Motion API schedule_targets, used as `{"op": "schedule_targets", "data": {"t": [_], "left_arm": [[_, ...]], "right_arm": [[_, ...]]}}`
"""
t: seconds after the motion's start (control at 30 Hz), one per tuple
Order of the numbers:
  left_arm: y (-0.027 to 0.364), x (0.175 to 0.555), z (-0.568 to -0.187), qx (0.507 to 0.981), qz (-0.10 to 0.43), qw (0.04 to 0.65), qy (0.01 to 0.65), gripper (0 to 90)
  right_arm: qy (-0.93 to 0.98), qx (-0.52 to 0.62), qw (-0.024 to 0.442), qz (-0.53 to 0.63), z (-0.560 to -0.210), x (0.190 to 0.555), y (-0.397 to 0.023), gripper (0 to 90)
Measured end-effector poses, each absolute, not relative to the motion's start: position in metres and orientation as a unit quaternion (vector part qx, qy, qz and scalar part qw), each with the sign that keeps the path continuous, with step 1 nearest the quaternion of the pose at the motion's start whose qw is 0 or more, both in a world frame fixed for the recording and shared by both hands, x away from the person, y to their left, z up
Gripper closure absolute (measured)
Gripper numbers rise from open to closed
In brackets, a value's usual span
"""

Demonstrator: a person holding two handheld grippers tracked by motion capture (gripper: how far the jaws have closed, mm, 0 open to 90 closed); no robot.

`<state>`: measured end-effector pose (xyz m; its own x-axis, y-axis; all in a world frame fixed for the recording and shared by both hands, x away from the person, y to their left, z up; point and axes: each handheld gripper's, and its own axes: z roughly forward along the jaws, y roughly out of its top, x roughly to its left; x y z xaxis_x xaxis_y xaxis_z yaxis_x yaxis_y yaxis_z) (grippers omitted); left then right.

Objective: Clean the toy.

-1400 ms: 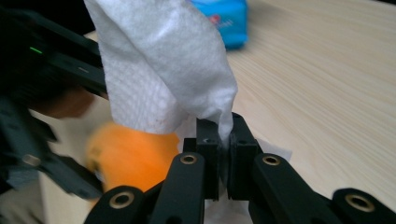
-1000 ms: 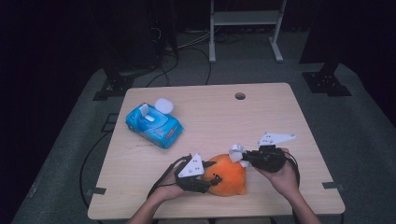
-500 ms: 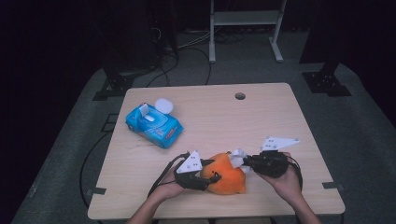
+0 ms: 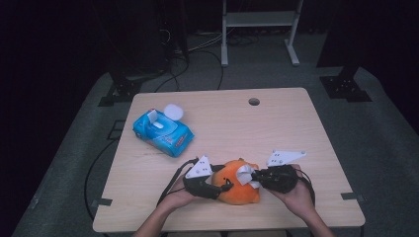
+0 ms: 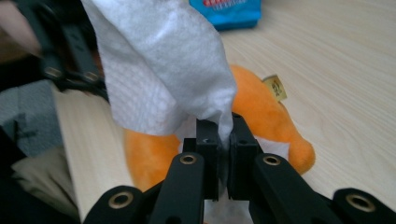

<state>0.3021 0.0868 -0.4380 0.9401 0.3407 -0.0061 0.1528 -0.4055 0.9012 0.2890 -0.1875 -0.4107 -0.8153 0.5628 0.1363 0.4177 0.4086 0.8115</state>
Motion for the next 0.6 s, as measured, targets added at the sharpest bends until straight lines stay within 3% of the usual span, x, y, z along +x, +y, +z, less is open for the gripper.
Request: {"op": "schedule_targets", "data": {"t": [0.17, 0.33, 0.37, 0.6], "left_arm": [[0.096, 0.306, -0.432, 0.826, 0.078, 0.539, 0.148, 24.0], [0.093, 0.306, -0.437, 0.83, 0.077, 0.534, 0.146, 36.5], [0.091, 0.305, -0.436, 0.83, 0.087, 0.529, 0.153, 42.6], [0.086, 0.305, -0.433, 0.826, 0.082, 0.532, 0.168, 45.0]], "right_arm": [[0.827, 0.321, 0.096, 0.452, -0.415, 0.299, -0.203, 85.0], [0.822, 0.333, 0.095, 0.453, -0.417, 0.304, -0.208, 85.0], [0.82, 0.331, 0.104, 0.454, -0.413, 0.301, -0.207, 85.1], [0.818, 0.282, 0.099, 0.491, -0.396, 0.281, -0.188, 85.2]]}}
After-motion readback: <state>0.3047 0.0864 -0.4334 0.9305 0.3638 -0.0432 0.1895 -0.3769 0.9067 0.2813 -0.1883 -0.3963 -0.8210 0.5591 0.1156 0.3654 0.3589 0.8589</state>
